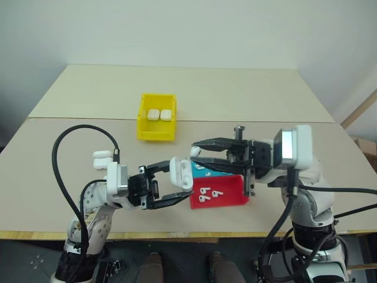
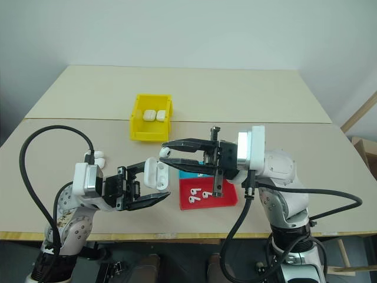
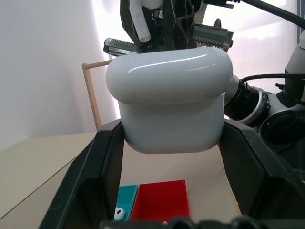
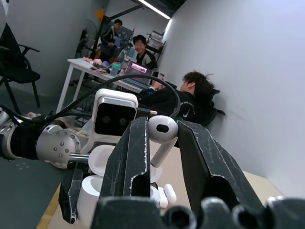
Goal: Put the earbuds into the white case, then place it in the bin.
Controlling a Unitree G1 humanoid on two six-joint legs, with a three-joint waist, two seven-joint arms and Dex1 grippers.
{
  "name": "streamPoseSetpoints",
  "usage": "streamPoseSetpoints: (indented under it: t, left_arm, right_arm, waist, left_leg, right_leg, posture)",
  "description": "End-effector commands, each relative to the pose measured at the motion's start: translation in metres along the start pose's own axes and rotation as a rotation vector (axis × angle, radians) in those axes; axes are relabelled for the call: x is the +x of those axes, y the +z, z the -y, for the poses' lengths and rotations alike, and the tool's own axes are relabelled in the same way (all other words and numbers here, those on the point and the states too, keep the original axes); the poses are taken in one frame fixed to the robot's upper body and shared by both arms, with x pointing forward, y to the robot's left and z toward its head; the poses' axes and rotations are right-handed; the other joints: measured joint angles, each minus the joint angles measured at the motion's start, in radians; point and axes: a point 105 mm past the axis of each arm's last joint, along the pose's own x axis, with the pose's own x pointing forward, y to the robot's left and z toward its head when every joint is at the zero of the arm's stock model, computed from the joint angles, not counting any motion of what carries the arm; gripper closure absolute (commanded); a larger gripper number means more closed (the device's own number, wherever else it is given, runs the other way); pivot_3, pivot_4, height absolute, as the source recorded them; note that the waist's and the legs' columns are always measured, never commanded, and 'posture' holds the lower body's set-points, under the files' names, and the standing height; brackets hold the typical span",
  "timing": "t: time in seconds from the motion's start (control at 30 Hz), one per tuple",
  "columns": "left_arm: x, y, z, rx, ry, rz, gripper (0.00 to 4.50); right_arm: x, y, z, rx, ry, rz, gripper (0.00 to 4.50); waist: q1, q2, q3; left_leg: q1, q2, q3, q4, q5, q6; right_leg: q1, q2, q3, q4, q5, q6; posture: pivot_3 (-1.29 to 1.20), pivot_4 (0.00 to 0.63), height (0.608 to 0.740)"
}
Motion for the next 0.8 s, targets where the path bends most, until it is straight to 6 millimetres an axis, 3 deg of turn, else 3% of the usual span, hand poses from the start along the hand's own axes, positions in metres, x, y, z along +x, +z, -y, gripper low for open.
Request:
streamPoseSetpoints:
  t: [0.03,0.8]
  left_arm:
    - [0.004,0.009,0.000,0.032,-0.022,0.023,1.75]
    - [0.006,0.011,0.000,0.023,-0.057,0.033,1.75]
  right_arm:
    - [0.005,0.004,-0.002,-0.066,0.046,0.006,3.55]
    - [0.008,-0.013,-0.003,-0.139,0.073,-0.056,3.55]
  waist:
    - [0.000,0.000,0.000]
    - [0.000,0.000,0.000]
  left_leg:
    - [0.000,0.000,0.000,0.000,0.000,0.000]
    - [0.000,0.000,0.000,0.000,0.000,0.000]
  right_leg:
    - [0.000,0.000,0.000,0.000,0.000,0.000]
    - [0.000,0.000,0.000,0.000,0.000,0.000]
  posture:
    - [0.00,0.150,0.740]
    - [0.00,0.150,0.740]
